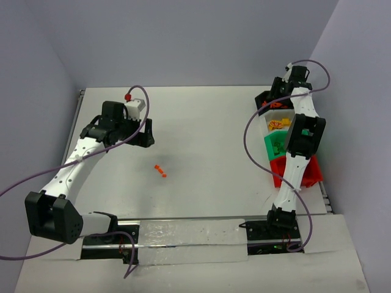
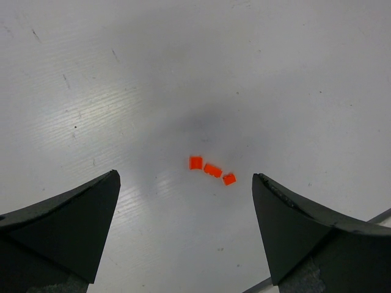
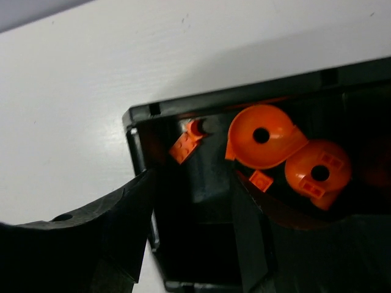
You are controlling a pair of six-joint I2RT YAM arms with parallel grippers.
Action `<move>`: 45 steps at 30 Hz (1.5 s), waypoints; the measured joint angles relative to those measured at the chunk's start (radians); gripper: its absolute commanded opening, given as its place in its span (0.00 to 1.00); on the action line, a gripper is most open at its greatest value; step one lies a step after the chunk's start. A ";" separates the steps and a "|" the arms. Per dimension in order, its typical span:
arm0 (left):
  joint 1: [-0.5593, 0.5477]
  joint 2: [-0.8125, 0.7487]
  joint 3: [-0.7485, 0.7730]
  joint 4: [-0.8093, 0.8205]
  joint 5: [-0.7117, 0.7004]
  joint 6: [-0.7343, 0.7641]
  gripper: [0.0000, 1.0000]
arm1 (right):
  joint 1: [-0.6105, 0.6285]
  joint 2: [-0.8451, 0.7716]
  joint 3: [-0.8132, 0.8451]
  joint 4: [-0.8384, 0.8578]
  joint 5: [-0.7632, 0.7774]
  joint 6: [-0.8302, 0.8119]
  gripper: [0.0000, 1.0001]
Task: Sort the legos into containers by color
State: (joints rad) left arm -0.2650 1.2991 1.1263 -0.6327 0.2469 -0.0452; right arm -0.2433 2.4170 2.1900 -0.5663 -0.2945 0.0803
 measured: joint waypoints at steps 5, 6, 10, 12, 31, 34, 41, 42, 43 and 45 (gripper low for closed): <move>0.038 -0.012 0.000 0.000 0.002 0.000 0.99 | 0.026 -0.120 -0.115 -0.015 -0.041 -0.023 0.57; 0.053 -0.018 0.000 0.000 0.004 0.000 0.99 | 0.041 -0.163 -0.151 -0.029 -0.050 -0.028 0.57; 0.177 -0.054 0.000 -0.002 0.052 0.000 0.99 | 0.197 -0.416 -0.371 -0.015 -0.063 -0.079 0.56; 0.250 -0.066 0.002 -0.009 0.079 0.000 0.99 | 0.337 -0.528 -0.456 0.005 -0.075 -0.094 0.55; 0.554 -0.086 0.027 -0.076 0.219 -0.009 0.99 | 1.135 -0.493 -0.706 0.004 0.004 -0.076 0.55; 0.554 -0.102 0.027 -0.075 0.218 -0.015 0.99 | 1.161 -0.426 -0.657 -0.009 0.029 -0.066 0.55; 0.556 -0.114 0.026 -0.074 0.218 -0.023 0.99 | 1.177 -0.301 -0.550 -0.054 0.098 -0.047 0.59; 0.557 -0.114 0.026 -0.074 0.218 -0.024 0.99 | 1.182 -0.288 -0.535 -0.054 0.106 -0.045 0.59; 0.558 -0.114 0.025 -0.073 0.218 -0.024 0.99 | 1.188 -0.275 -0.519 -0.058 0.113 -0.044 0.60; 0.560 -0.114 0.024 -0.073 0.218 -0.025 0.99 | 1.201 -0.253 -0.490 -0.065 0.122 -0.043 0.61</move>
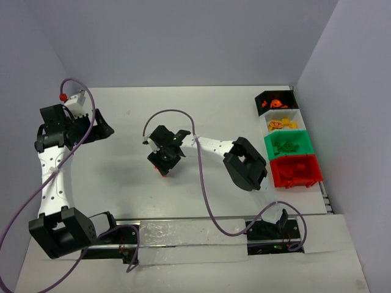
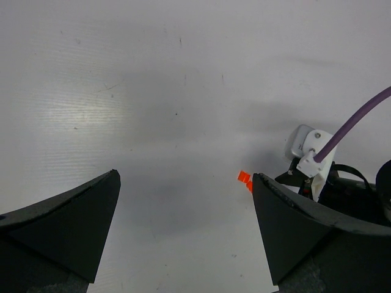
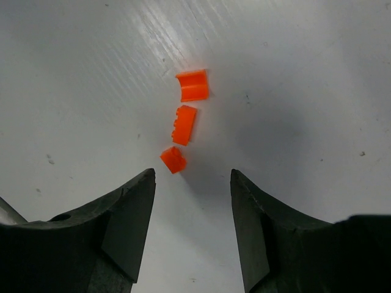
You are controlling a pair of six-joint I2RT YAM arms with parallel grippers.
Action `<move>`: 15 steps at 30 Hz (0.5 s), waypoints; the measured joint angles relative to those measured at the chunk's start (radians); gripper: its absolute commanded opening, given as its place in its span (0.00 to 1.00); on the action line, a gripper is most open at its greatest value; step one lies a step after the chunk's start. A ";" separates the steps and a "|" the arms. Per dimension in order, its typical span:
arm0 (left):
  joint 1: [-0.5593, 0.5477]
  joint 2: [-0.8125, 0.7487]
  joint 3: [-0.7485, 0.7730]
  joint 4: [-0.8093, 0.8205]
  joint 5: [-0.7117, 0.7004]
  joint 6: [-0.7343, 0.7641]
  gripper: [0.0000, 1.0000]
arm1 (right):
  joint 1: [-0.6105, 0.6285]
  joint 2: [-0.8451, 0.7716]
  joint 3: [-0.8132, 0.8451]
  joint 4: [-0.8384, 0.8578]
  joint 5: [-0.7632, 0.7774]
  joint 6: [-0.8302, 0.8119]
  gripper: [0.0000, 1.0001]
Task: Sort the legos into containers by color
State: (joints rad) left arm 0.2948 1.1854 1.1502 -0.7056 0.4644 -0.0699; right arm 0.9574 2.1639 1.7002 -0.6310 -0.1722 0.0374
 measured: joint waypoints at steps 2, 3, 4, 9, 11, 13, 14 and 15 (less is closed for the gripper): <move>0.002 0.000 -0.004 0.002 0.000 -0.001 0.99 | 0.010 0.016 0.025 -0.005 0.008 0.002 0.62; 0.002 0.000 -0.006 0.003 0.000 -0.001 0.99 | 0.013 0.023 0.036 -0.007 0.011 0.003 0.62; 0.003 0.000 -0.008 0.003 0.000 -0.001 0.99 | 0.016 0.030 0.048 -0.010 0.013 0.004 0.62; 0.004 0.000 -0.016 0.005 0.000 -0.002 0.99 | 0.024 0.072 0.100 -0.018 0.033 0.004 0.59; 0.004 0.000 -0.017 0.006 0.000 -0.002 0.99 | 0.024 0.085 0.108 -0.024 0.045 0.003 0.57; 0.006 0.000 -0.017 0.006 0.000 -0.002 0.99 | 0.026 0.104 0.123 -0.028 0.058 0.003 0.54; 0.008 0.000 -0.017 0.006 0.000 -0.002 0.99 | 0.028 0.113 0.133 -0.030 0.065 0.002 0.53; 0.009 0.000 -0.018 0.006 0.000 -0.002 0.99 | 0.029 0.119 0.143 -0.028 0.075 0.003 0.52</move>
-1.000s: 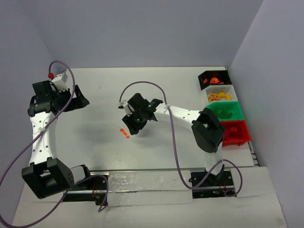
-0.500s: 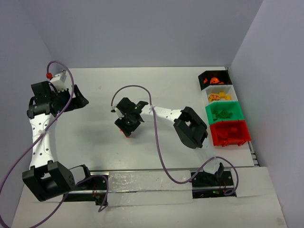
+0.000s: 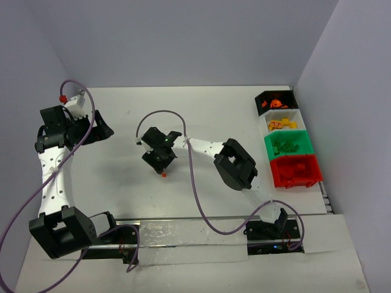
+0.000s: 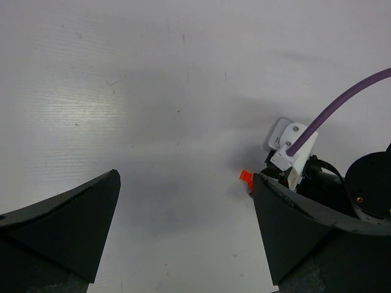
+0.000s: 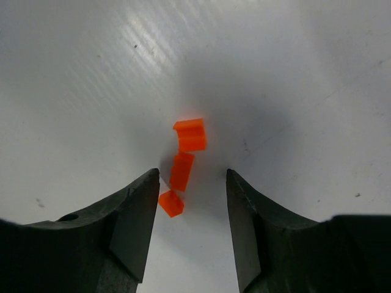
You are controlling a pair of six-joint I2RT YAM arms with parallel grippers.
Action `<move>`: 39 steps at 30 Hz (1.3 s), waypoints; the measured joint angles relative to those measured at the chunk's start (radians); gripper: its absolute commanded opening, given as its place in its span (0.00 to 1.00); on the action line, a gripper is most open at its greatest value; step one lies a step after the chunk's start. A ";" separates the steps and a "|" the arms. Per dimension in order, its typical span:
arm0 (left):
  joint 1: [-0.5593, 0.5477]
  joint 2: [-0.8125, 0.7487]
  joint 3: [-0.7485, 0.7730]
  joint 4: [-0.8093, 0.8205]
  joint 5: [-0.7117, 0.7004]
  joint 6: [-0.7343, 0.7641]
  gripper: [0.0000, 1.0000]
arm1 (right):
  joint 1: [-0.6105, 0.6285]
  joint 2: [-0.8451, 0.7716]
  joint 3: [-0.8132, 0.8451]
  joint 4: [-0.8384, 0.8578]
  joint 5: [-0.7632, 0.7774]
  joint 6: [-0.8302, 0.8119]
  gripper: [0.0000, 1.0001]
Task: Sort the legos into containers by color
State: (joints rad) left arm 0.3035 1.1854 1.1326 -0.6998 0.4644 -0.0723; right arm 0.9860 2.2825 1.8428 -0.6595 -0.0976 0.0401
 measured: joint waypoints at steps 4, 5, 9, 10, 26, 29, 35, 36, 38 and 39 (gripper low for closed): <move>0.001 0.000 -0.004 0.000 -0.001 0.000 0.99 | 0.006 0.011 0.012 0.004 0.032 -0.003 0.44; 0.001 0.000 -0.005 0.000 -0.001 0.000 0.99 | 0.007 0.011 0.012 0.004 0.039 -0.004 0.42; 0.003 0.000 -0.009 0.000 -0.007 0.000 0.99 | 0.009 0.006 -0.007 0.024 0.064 -0.006 0.34; 0.004 0.000 -0.009 0.000 -0.007 0.000 0.99 | 0.009 -0.004 -0.028 0.040 0.070 -0.008 0.28; 0.005 0.000 -0.009 0.000 -0.010 0.012 0.99 | -0.253 -0.185 -0.284 0.102 0.028 -0.062 0.00; 0.005 0.000 -0.009 0.000 -0.004 0.018 0.99 | -0.431 -0.186 -0.214 0.072 0.030 -0.103 0.00; 0.006 0.013 -0.006 0.000 0.004 0.032 0.99 | -0.795 -0.166 0.130 0.016 0.035 -0.168 0.00; 0.006 0.020 -0.004 0.000 0.006 0.032 0.99 | -0.848 -0.152 0.199 0.011 0.036 -0.175 0.00; 0.006 0.036 0.002 0.000 0.010 0.032 0.99 | -0.935 -0.118 0.317 0.002 0.037 -0.189 0.00; 0.006 0.044 0.005 0.000 0.012 0.032 0.99 | -0.968 -0.100 0.360 -0.006 0.037 -0.194 0.00</move>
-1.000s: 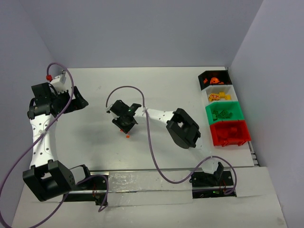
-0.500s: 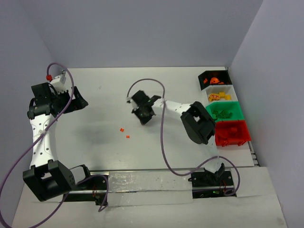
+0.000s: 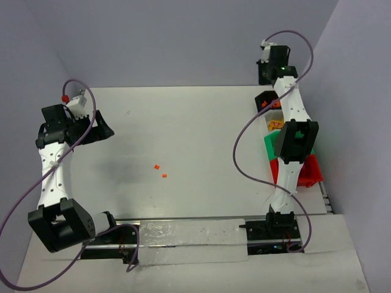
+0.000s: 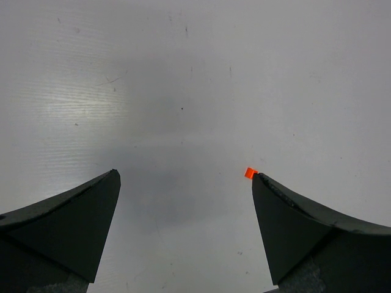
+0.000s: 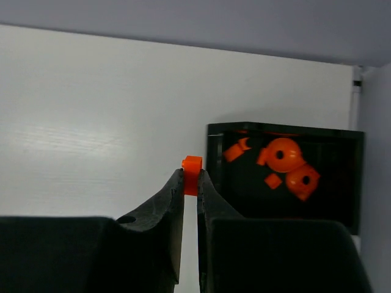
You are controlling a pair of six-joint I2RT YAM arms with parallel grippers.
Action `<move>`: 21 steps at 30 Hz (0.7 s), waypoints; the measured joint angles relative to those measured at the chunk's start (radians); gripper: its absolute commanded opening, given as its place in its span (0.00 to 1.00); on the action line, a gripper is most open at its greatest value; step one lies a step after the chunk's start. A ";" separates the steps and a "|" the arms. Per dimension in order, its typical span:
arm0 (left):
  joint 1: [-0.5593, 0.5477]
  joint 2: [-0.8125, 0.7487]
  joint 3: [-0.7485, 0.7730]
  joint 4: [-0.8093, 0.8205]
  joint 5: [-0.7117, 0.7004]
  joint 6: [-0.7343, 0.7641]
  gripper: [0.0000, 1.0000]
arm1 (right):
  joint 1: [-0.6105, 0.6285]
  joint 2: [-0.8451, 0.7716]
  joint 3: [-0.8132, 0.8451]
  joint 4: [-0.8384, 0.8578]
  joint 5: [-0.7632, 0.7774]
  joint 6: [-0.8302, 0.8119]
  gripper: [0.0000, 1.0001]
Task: Sort the legos into containers by color
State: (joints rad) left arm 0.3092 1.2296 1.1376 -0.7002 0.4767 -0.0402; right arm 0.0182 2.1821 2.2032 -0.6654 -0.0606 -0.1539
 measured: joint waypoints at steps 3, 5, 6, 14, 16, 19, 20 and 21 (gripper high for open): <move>0.000 0.023 0.010 0.000 0.000 0.000 0.99 | -0.080 0.050 0.062 -0.005 -0.002 -0.014 0.00; 0.000 0.031 0.012 0.000 0.000 0.000 0.99 | -0.113 0.080 0.062 -0.011 0.000 -0.024 0.00; 0.000 0.033 0.012 0.000 0.000 0.000 0.99 | -0.124 0.098 0.062 -0.012 0.000 -0.027 0.00; 0.000 0.042 0.015 0.000 0.000 0.000 0.99 | -0.166 0.191 0.062 -0.011 -0.007 -0.032 0.05; 0.000 0.045 0.015 0.000 0.000 0.000 0.99 | -0.170 0.195 0.062 -0.009 -0.008 -0.032 0.15; 0.000 0.048 0.015 0.000 0.000 0.000 0.99 | -0.174 0.197 0.062 -0.005 -0.009 -0.032 0.74; 0.000 0.048 0.015 0.000 0.000 0.000 0.99 | -0.175 0.197 0.062 -0.004 -0.011 -0.030 0.86; 0.000 0.049 0.016 -0.001 0.000 0.000 0.99 | -0.175 0.197 0.062 -0.002 -0.012 -0.029 0.98</move>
State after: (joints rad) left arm 0.3096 1.2788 1.1538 -0.7012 0.4767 -0.0402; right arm -0.1571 2.3787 2.2650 -0.6675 -0.0728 -0.1826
